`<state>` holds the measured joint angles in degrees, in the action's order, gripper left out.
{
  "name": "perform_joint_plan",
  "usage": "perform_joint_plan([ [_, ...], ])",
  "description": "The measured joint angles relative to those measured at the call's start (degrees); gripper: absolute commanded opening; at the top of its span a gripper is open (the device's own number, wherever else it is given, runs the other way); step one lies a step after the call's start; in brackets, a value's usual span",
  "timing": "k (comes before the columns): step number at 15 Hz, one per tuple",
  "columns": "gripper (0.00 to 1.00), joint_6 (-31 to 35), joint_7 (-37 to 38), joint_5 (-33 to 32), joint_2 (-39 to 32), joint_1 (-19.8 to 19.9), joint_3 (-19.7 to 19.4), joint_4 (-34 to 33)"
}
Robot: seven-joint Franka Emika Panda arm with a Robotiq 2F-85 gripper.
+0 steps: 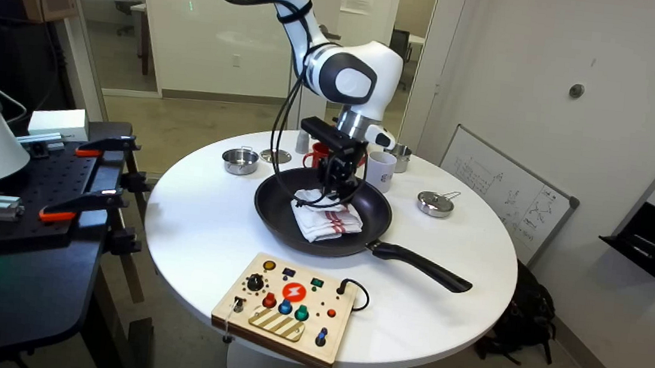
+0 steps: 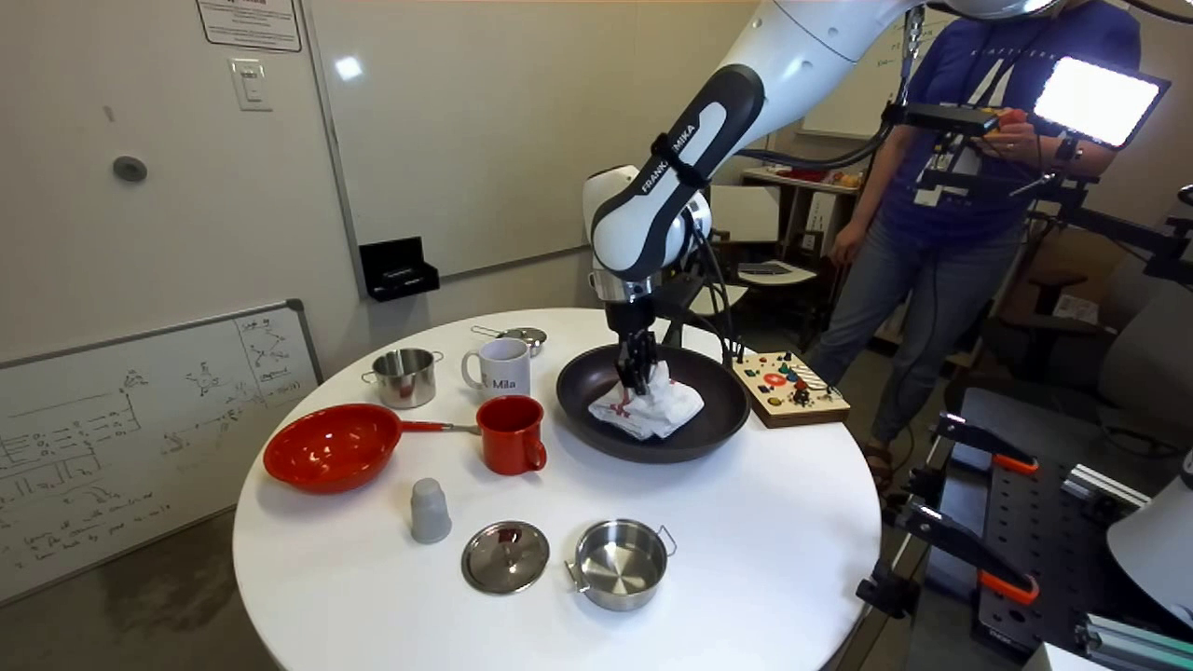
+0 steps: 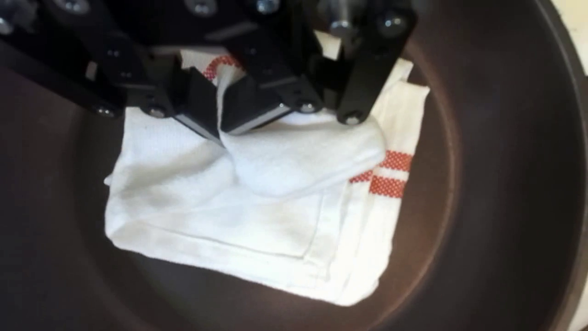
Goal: Use the towel to wipe the inside of the pan
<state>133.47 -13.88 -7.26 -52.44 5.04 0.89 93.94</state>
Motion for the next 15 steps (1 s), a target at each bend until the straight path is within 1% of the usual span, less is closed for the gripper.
perform_joint_plan([
  [4, 0.03, -3.3, 0.0, 0.0, -1.6, -0.1, 0.0, -4.5],
  [9, 0.01, -7.3, 0.0, 0.1, -6.0, 0.4, -0.3, -9.9],
  [12, 0.02, -9.2, 0.0, 0.2, -8.2, 1.4, -0.4, -12.1],
  [15, 0.02, -10.0, 0.0, 0.3, -8.7, 1.9, -0.4, -12.9],
])
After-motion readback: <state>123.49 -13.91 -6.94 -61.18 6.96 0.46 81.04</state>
